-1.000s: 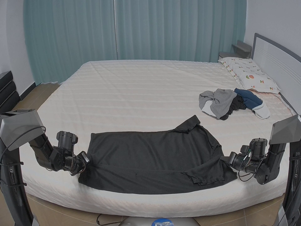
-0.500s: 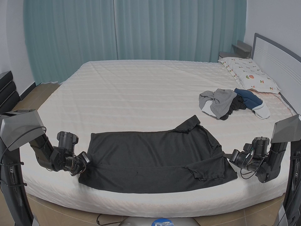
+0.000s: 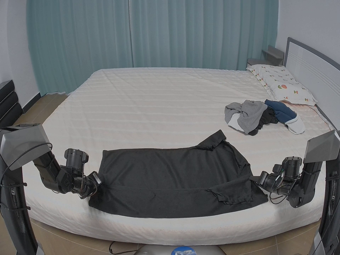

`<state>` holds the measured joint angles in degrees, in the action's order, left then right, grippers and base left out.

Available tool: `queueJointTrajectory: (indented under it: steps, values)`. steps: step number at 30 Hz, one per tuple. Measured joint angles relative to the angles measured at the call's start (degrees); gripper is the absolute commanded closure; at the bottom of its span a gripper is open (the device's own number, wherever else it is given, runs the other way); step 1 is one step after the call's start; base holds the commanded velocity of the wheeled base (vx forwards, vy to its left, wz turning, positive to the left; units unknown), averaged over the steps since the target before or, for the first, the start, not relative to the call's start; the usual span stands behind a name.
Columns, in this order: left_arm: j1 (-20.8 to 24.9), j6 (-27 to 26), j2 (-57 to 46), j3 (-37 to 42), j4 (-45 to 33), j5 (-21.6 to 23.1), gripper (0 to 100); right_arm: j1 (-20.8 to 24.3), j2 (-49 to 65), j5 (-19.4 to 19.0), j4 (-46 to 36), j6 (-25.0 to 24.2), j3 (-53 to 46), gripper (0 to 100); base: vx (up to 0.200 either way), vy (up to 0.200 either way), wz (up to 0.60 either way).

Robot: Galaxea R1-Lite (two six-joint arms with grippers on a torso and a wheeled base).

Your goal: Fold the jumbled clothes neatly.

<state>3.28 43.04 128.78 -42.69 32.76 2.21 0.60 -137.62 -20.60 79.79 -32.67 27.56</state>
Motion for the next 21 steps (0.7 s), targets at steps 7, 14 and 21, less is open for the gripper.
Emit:
queueJointTrajectory:
  steps: [7,14,21]
  values:
    - [0.0,-0.2,-0.1,0.1,0.1,0.1,0,0.4,-0.1,0.0,0.0,0.0,-0.2,0,0.0,0.0,0.0]
    - [-0.3,-2.9,-1.8,0.7,0.1,0.1,0,-0.2,0.5,-0.1,0.0,-4.4,-0.4,0,0.0,0.0,0.0]
    - [-0.6,-2.8,-3.6,1.1,0.1,0.9,0,-0.4,1.5,-0.1,0.0,-5.7,-0.5,0,0.0,0.057,0.0]
